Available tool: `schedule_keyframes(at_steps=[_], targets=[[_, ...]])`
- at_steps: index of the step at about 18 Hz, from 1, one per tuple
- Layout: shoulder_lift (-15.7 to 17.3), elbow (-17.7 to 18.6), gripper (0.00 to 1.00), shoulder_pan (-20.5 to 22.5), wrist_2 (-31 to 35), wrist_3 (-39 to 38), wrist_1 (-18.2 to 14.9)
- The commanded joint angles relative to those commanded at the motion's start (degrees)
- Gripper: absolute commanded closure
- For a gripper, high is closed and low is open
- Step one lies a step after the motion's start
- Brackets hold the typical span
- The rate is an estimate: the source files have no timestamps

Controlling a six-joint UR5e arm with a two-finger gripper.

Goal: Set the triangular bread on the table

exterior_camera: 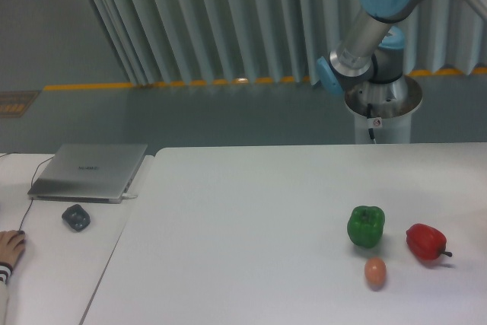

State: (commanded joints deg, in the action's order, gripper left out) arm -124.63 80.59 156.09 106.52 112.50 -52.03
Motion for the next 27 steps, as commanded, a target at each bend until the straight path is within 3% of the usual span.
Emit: schedule_keyframes(at_steps=[8,10,11,12,15,20,23,27], targets=[[0.09,0.35,0.0,-0.35,0.09,0.0,-0.09],[0.35,0.0,0.33,-0.53,0.44,0.0,-0.52],[0.52,0.0,0.44,-0.53,0.61,0.0,-0.7],[0.61,0.0,0.47,-0.53,0.62,0.09,-0.7],[1.23,-0.17,0.72,-0.62,0.97,0.18,-2.01],[2.02,-0.35,0.75,-0.97,0.97,0.09,-3.07],[2.98,-1.75,0.78,-0.97,0.97,0.0,-7.98],[4.48,-2.63,0.78,-1.06,0.26,0.09,-10.97]])
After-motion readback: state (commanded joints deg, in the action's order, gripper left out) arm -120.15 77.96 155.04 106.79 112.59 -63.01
